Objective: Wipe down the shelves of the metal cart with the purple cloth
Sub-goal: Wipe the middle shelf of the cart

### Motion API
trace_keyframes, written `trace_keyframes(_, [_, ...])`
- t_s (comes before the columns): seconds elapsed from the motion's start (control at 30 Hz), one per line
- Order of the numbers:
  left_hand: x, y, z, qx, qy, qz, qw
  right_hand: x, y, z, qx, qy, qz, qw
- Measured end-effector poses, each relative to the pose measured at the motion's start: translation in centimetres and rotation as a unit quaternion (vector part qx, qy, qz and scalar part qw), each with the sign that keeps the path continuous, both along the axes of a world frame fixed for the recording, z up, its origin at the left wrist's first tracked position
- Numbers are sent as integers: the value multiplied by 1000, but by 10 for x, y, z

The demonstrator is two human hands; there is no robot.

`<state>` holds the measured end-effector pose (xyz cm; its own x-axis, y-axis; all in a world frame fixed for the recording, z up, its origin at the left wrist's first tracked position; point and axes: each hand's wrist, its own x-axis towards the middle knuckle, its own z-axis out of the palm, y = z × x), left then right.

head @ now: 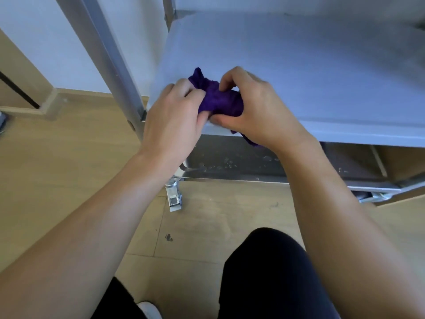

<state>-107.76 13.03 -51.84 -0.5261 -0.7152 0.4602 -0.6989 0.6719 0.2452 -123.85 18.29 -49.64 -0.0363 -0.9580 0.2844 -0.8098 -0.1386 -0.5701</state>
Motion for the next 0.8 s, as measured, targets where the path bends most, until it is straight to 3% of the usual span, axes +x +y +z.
trace_keyframes(0.27, [30, 44, -25, -47, 26, -77, 996, 32, 55, -16, 1, 49, -26, 998])
trace_keyframes(0.43, [38, 65, -72, 35, -37, -137, 989, 41, 85, -68, 82, 82, -35, 993])
trace_keyframes(0.63, [20, 38, -94, 90, -65, -151, 982, 28, 68, -102, 136, 30, -49, 989])
trace_keyframes(0.8, [16, 20, -104, 144, -3, -155, 977, 24, 63, -122, 141, -36, -47, 988])
